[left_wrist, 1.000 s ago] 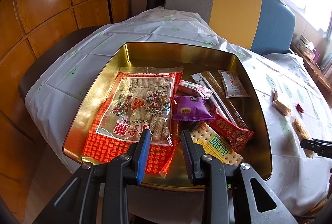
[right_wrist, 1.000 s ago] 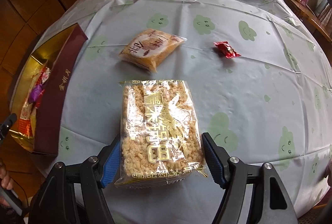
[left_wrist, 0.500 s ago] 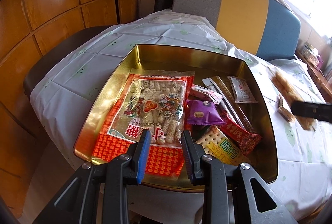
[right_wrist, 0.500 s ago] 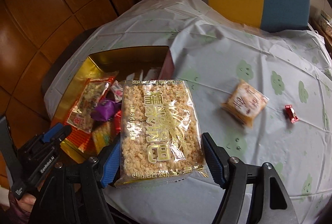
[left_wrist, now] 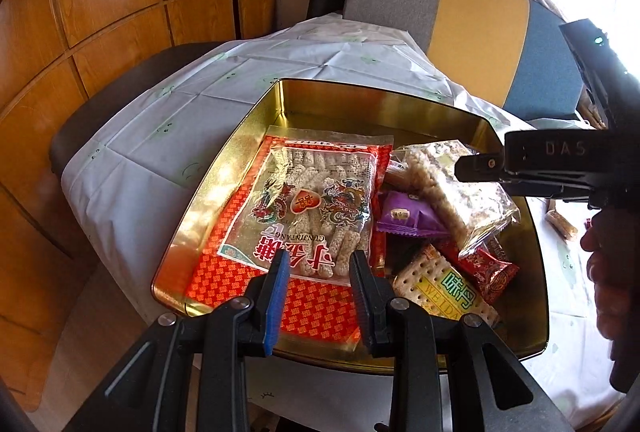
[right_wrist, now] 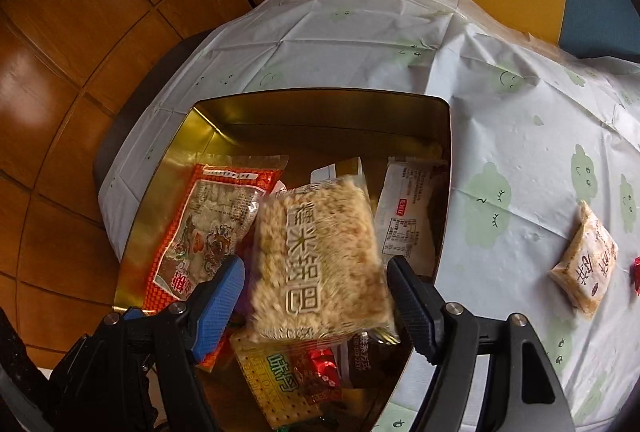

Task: Organize snacks
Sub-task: 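Carry the rice-cracker bag into the gold tray and open the right tool, then move both tools away from the tray toward the snacks on the cloth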

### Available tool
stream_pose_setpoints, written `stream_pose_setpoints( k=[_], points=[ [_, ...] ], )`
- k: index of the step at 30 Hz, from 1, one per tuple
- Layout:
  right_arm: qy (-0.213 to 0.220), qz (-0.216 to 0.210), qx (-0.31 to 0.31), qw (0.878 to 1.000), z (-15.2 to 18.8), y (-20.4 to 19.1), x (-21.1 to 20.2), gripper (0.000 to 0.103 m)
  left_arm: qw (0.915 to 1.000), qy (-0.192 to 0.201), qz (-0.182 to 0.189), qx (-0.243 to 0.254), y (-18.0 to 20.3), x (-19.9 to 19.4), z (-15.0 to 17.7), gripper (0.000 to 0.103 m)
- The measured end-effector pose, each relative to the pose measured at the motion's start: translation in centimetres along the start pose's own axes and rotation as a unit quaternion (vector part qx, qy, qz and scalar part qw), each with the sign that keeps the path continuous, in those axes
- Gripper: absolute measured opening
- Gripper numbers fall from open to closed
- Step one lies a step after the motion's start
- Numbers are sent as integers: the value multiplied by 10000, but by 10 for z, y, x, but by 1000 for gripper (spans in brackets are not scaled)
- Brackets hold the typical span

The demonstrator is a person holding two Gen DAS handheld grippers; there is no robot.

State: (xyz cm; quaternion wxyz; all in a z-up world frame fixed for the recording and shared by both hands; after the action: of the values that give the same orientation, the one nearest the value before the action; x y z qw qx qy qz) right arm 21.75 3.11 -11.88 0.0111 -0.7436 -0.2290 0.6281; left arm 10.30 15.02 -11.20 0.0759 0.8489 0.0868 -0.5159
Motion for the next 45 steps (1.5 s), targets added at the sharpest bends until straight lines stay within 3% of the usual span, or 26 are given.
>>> stream_pose_setpoints(
  k=[27,45],
  points=[
    [867,482,-517,9937,46,6,-55,75,9997,92,25,222,15,-15,6,33],
    [1094,894,-67,9899,74,81,-89,75,9979,94,73,642,44,-18,12,33]
  ],
)
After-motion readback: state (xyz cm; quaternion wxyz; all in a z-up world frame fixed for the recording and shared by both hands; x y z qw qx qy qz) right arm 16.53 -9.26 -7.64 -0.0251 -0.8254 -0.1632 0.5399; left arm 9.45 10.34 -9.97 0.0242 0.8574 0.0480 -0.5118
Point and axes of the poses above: each gripper's, at about its wrist camera, not at the fingertips, and x roughly the way its jaws point, y to its right, z to its underside, the point moved 10 cm from there along x, roughly the way its jaws point, and after that the axes turned 11 degrees about -y, right-handed, at the moved point
